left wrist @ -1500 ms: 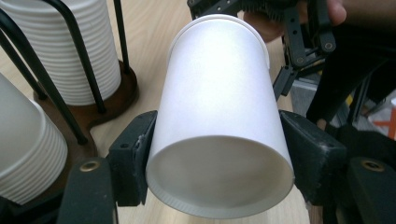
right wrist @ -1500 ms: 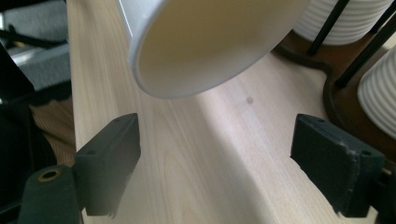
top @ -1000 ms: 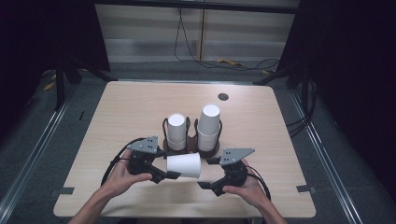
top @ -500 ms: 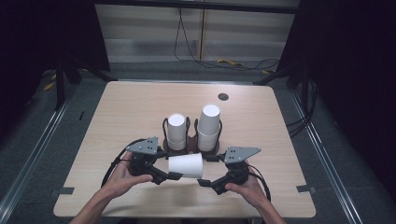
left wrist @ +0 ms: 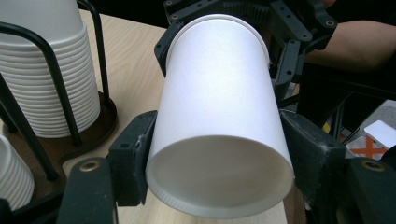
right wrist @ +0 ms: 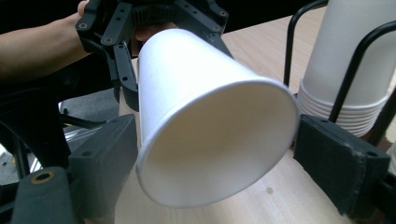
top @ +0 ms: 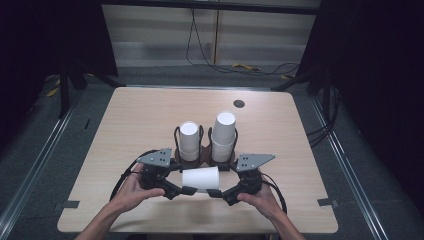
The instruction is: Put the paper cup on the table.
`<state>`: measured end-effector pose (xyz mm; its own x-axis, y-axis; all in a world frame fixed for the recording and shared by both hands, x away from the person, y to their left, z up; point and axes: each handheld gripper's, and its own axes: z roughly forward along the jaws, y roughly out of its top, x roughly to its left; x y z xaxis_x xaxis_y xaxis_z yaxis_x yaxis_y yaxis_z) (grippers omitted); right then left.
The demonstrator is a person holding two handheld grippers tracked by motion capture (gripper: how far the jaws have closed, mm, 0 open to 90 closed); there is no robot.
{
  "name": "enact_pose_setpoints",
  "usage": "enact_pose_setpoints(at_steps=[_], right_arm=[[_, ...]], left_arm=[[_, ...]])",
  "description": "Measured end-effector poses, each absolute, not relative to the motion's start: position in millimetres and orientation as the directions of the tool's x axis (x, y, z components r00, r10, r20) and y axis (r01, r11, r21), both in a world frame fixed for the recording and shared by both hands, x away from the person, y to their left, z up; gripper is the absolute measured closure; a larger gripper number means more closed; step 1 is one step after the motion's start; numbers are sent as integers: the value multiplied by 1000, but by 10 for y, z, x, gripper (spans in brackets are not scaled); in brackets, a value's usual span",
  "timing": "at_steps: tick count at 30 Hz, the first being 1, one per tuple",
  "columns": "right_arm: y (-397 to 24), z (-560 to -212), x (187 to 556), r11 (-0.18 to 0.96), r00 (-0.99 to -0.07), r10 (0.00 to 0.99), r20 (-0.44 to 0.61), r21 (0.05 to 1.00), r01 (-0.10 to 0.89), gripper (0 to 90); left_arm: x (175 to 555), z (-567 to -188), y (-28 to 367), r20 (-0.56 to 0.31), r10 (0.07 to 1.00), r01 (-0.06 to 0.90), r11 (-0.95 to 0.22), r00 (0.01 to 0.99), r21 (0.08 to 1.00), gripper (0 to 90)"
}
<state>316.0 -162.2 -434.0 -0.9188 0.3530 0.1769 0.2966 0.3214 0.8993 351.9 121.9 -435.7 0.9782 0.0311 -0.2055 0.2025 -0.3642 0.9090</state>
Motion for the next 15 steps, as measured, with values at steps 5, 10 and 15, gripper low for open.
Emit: enact_pose_setpoints(at_steps=[5,10,15], right_arm=[[-1609,-4342,3148,323,-924,335,183,899,295,139],[-1610,-4345,3158,323,-922,331,198,895,308,142],[-1636,-4335,3145,315,-923,324,207,896,312,176]], left_arm=[[3501,-4353,1212,-211,22,204,-367,977,907,323],[3497,-4333,1189,-207,9,196,-369,978,909,322],[3490,-4339,1171,-205,6,193,-367,979,910,323]])
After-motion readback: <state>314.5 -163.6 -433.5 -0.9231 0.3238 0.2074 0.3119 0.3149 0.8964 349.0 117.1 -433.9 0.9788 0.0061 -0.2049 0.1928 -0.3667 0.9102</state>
